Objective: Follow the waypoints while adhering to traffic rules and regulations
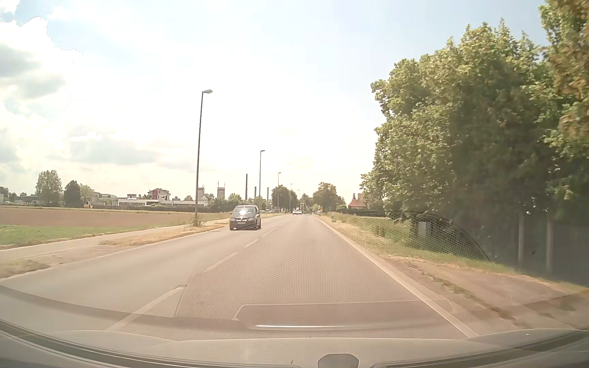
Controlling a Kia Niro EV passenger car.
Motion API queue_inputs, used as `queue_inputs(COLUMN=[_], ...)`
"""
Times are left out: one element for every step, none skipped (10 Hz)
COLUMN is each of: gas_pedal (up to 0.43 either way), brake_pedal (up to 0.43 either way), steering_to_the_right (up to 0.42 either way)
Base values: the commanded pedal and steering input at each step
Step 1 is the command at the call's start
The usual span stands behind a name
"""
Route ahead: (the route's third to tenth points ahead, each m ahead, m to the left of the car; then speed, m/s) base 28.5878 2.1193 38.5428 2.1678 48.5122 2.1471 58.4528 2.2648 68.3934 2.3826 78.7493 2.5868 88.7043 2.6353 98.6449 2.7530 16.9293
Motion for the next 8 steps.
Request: queue_inputs(gas_pedal=[0.169, 0.169, 0.169, 0.169, 0.169, 0.169, 0.169, 0.169], brake_pedal=[0.0, 0.0, 0.0, 0.0, 0.0, 0.0, 0.0, 0.0], steering_to_the_right=[-0.003, -0.003, -0.003, -0.003, -0.003, -0.003, -0.003, -0.003])
